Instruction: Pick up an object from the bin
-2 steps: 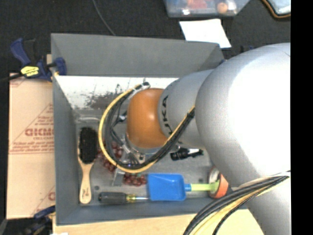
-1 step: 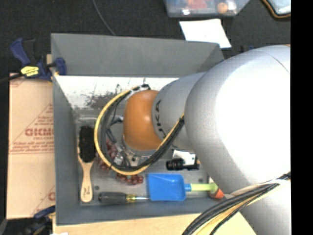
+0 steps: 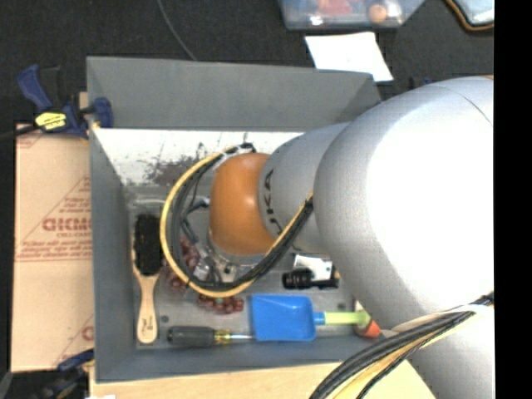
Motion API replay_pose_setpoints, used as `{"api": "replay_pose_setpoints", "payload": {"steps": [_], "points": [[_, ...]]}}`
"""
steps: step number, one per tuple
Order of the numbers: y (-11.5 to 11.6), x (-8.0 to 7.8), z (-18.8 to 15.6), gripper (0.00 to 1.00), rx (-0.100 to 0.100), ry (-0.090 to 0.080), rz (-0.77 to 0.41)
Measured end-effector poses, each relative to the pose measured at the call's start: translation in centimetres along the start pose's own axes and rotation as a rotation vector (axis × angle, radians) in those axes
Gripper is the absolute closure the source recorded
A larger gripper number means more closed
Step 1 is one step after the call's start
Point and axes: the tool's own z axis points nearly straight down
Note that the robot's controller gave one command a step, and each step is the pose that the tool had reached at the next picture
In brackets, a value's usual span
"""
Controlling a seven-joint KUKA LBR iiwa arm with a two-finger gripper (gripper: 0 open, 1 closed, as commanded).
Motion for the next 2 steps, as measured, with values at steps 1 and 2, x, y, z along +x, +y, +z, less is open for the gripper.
{"api": "replay_pose_setpoints", "payload": {"steps": [1,2], "points": [[-0.2,0.2,-2.4,1.00,0.009,0.010,-0.002],[0.0,0.0,-6.1,1.00,0.003,0.004,-0.003]]}}
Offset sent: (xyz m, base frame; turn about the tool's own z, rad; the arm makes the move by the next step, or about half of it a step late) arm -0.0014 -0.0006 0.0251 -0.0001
